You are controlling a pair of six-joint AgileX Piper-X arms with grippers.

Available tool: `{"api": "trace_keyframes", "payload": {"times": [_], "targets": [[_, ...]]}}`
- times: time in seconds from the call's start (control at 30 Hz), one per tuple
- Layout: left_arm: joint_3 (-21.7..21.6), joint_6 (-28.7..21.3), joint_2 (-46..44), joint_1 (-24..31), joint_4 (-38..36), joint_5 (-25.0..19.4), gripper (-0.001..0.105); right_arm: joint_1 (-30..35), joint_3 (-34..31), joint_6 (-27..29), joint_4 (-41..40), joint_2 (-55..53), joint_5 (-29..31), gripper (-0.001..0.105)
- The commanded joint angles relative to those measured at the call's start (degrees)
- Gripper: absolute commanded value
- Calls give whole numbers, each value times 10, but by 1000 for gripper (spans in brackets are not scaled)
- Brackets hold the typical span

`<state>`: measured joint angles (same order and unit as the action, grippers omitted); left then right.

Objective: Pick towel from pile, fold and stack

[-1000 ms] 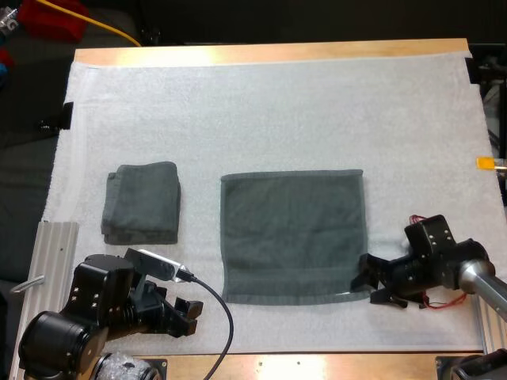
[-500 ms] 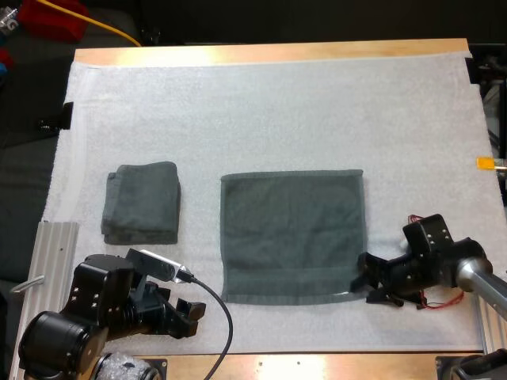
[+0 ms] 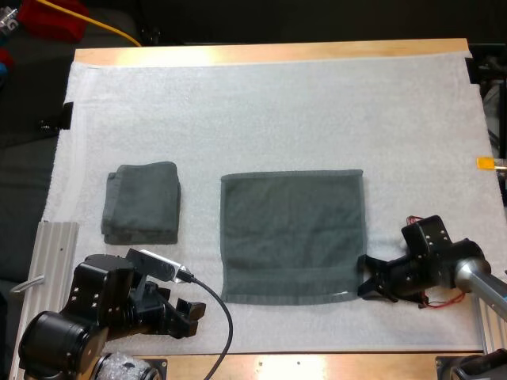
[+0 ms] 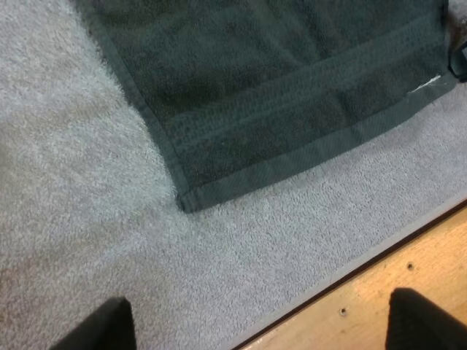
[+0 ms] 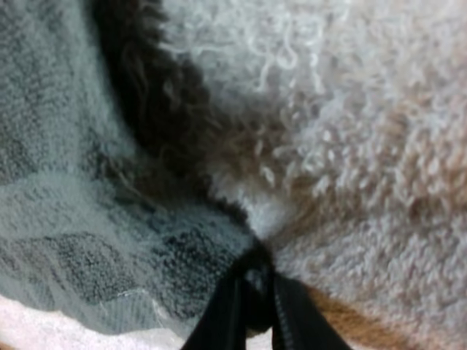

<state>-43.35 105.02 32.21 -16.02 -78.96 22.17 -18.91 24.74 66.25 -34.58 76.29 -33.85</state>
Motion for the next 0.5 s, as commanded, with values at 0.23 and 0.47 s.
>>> {"api": "trace_keyframes", "payload": {"times": [0.23,0.47], "targets": [[35,7,-3,-3,50,28,67,-1,-2,42,-59,-60,79,0],[84,32,31,-3,122,82,67,-1,-2,45,-82,-87,95,0]]}}
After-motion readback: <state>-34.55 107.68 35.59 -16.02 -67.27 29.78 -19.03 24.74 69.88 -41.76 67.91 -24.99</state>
